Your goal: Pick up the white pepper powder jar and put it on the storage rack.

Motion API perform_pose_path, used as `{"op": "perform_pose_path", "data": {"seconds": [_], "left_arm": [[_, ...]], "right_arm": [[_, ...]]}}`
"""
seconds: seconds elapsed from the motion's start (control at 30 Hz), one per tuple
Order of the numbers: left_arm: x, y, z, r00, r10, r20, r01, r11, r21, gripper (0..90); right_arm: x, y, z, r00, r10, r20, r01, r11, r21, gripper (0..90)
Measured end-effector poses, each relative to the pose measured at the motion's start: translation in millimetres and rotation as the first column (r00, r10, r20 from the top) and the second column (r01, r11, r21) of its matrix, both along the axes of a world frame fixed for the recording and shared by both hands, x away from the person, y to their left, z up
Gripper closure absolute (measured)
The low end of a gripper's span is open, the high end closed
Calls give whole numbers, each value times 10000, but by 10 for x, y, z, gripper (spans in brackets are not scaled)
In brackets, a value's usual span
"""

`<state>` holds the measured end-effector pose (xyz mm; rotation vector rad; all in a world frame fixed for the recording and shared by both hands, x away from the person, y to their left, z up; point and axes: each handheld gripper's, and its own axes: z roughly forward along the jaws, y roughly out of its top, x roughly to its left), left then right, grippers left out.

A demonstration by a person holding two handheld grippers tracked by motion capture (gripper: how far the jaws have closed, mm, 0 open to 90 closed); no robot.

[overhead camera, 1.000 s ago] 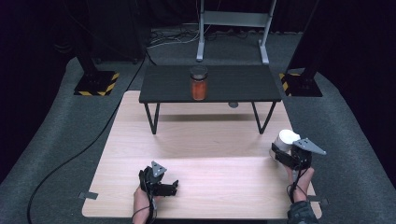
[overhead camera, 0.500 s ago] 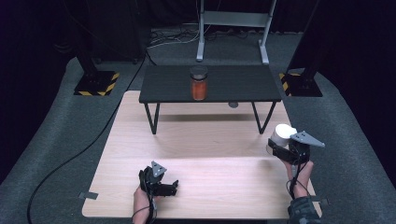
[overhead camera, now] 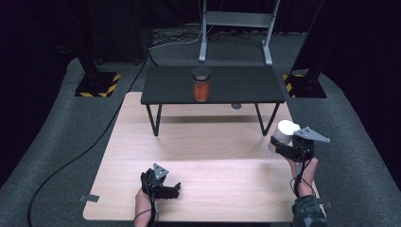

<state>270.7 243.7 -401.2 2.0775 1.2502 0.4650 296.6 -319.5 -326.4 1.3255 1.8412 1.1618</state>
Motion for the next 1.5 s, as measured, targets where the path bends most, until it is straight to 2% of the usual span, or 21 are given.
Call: {"op": "perform_pose_path", "data": {"seconds": [0.9, 1.5], "left_arm": [[0, 2, 3, 10000, -12, -1, 12, 10000, 25, 11], [-3, 0, 0, 10000, 20, 10, -20, 10000, -4, 13]], "right_arm": [[173, 57, 422, 9991, 381, 157, -377, 9989, -268, 303], [280, 95, 590, 9982, 572, 160, -566, 9978, -352, 303]]}}
